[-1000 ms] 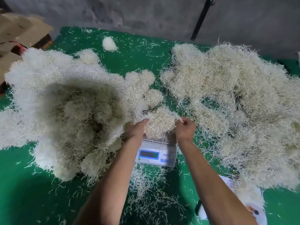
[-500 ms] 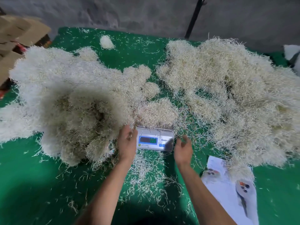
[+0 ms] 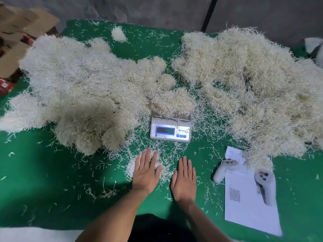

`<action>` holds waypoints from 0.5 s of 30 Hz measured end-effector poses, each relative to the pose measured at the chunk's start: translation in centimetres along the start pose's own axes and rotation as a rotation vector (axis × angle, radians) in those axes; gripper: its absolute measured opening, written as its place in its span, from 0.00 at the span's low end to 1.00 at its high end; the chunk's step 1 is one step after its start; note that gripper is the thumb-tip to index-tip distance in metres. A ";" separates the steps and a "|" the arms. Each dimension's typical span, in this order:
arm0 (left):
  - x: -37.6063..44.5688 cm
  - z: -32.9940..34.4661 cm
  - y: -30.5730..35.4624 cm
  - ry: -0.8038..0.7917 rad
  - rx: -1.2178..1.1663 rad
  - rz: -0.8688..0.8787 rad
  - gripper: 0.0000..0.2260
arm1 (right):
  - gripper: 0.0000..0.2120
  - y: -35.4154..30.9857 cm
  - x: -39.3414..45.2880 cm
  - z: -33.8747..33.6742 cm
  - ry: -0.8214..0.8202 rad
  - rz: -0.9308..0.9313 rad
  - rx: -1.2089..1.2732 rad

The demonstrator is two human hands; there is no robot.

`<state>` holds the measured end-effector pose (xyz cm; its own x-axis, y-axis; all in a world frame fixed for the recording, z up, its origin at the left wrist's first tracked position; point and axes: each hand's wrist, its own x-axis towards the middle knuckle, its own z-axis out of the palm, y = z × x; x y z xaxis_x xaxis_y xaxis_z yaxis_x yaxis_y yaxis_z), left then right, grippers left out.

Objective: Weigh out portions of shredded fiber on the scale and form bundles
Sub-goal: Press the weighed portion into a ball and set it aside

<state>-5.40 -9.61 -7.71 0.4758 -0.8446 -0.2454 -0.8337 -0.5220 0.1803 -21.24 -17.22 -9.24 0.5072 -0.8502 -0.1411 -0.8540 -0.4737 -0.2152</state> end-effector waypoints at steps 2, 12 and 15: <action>-0.7 0.3 -0.3 -0.019 0.025 0.004 0.30 | 0.29 0.2 -0.1 0.2 0.014 -0.011 -0.001; -0.7 2.2 -0.9 0.137 0.026 0.034 0.30 | 0.29 -0.1 0.0 1.0 0.103 0.003 -0.026; -0.3 2.5 -1.0 0.159 0.022 0.039 0.30 | 0.29 -0.1 0.2 0.9 0.112 0.001 -0.027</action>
<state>-5.46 -8.52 -10.17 0.4796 -0.8735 -0.0841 -0.8576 -0.4868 0.1658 -20.91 -17.17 -10.14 0.4913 -0.8704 -0.0320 -0.8582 -0.4775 -0.1883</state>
